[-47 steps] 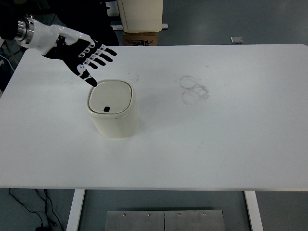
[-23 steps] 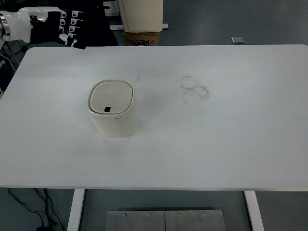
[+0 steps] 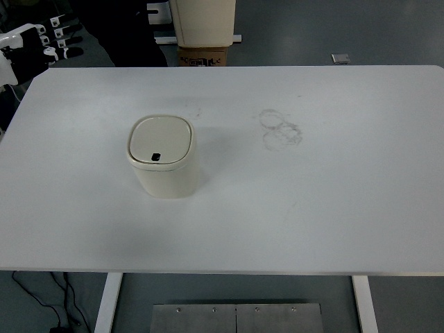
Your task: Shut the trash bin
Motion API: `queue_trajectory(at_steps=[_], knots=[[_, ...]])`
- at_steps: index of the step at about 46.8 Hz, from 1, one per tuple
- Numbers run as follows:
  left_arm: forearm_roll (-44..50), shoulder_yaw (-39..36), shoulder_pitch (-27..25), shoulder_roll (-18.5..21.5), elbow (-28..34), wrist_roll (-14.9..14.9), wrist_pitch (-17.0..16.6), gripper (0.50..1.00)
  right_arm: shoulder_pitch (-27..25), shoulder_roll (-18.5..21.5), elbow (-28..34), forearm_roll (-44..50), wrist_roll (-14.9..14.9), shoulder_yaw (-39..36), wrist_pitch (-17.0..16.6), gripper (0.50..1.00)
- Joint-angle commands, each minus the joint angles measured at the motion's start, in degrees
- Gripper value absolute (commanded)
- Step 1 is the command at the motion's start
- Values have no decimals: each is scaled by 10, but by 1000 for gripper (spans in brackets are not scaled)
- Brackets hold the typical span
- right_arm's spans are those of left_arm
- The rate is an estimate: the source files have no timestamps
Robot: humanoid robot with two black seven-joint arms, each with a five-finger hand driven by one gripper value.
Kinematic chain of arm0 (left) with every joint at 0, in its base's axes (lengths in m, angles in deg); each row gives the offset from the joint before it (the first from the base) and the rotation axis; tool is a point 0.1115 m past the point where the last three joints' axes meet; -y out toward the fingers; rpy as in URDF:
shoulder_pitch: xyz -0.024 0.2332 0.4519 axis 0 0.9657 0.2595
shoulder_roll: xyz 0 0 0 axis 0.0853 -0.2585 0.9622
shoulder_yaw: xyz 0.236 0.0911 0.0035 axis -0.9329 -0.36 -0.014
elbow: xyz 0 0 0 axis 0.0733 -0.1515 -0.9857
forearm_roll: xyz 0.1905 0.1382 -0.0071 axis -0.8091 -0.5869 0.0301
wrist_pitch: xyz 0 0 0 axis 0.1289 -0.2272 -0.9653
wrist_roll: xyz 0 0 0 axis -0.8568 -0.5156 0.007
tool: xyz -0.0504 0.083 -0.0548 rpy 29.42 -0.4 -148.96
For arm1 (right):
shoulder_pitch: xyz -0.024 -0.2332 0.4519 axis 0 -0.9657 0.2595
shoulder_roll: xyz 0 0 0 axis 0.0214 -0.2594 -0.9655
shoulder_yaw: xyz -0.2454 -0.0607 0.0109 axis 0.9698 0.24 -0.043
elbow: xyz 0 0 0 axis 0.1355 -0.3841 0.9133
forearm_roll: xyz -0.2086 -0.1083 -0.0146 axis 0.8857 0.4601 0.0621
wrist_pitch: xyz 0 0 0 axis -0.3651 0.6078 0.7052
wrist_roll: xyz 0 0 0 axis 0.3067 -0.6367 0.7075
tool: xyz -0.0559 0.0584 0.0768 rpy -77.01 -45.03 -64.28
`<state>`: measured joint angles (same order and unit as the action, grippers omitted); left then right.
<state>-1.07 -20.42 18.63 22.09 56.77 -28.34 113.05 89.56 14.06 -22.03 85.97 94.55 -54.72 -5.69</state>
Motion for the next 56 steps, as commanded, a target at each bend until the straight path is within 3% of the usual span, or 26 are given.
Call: queue_trajectory(at_steps=[1,12,31,40,47,56], knots=[[0,28,29,-1,-7,-17,0,1000,0,0,0,0,0,0,0,991],[1,98,107,-6,-25,-55,2,1000,0,0,0,0,0,0,0,991],[0,239,234,-20,-60,-58,6,1000,0,0,0,0,0,0,0,991],[0,275,260,-29,-75,-60,5,1000,0,0,0,0,0,0,0,991],[0,279,267,-42,-97,-84,5,1000,0,0,0,0,0,0,0,991],[1,279,274,-42,-98,-93,5,1000,0,0,0,0,0,0,0,991]])
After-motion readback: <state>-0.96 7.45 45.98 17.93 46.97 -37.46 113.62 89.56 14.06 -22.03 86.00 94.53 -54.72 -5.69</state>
